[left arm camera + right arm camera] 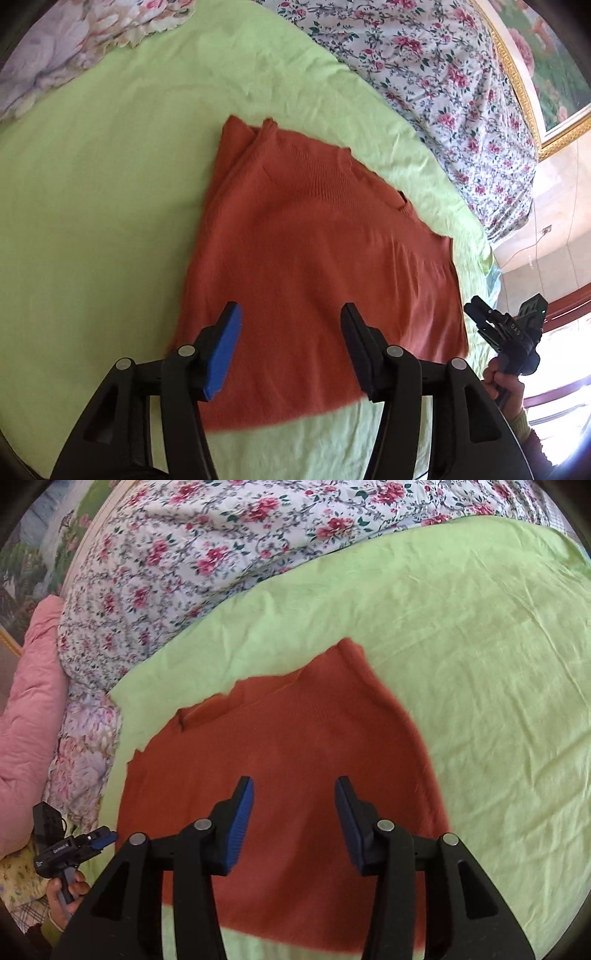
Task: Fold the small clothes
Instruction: 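Lower the folded hem onto the sweater, open both grippers and withdraw, then grasp one side edge of the folded sweater with the left gripper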
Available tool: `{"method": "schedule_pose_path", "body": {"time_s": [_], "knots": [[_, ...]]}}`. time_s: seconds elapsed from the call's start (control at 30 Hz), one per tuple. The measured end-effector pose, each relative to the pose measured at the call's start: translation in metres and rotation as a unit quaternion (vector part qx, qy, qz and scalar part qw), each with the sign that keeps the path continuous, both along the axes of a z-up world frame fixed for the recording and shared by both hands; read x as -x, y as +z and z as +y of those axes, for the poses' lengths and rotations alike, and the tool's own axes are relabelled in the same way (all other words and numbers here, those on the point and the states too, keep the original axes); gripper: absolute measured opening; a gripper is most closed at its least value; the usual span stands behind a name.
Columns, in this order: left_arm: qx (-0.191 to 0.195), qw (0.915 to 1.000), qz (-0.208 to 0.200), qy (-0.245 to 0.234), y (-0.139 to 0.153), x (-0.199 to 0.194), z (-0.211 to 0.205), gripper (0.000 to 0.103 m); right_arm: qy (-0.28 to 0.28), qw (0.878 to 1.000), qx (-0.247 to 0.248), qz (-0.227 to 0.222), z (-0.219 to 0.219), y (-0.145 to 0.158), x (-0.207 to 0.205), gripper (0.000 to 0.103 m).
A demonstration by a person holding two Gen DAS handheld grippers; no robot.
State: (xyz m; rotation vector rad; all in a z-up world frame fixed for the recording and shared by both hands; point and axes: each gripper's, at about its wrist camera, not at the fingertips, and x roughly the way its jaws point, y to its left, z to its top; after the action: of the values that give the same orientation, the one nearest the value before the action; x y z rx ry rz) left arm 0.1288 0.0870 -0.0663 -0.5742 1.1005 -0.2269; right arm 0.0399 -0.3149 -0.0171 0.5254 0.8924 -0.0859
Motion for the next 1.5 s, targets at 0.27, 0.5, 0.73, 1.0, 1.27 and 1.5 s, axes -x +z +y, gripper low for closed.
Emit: {"method": "schedule_pose_path", "body": {"time_s": [0.27, 0.5, 0.73, 1.0, 1.27, 1.5], "knots": [[0.040, 0.9989, 0.023, 0.004, -0.011, 0.062, -0.009, 0.061, 0.005, 1.000, -0.029, 0.007, 0.047, -0.008, 0.037, 0.051], [0.060, 0.9976, 0.032, 0.009, -0.019, 0.085, 0.001, 0.061, 0.008, 0.999, -0.034, 0.006, 0.077, -0.004, 0.066, 0.052], [0.078, 0.9965, 0.030, 0.012, -0.019, 0.098, 0.008, 0.065, 0.013, 0.999, -0.036, 0.012, 0.100, -0.002, 0.088, 0.056], [0.095, 0.9940, 0.039, 0.039, -0.028, 0.102, 0.012, 0.071, 0.029, 0.999, -0.036, 0.019, 0.118, 0.000, 0.100, 0.056], [0.108, 0.9868, 0.041, 0.114, -0.045, 0.088, 0.019, 0.074, 0.048, 0.998, -0.039, 0.020, 0.116, 0.008, 0.095, 0.057], [0.132, 0.9690, 0.026, 0.207, -0.069, 0.082, 0.031, 0.072, 0.058, 0.997, -0.043, 0.026, 0.108, 0.010, 0.086, 0.057]]}}
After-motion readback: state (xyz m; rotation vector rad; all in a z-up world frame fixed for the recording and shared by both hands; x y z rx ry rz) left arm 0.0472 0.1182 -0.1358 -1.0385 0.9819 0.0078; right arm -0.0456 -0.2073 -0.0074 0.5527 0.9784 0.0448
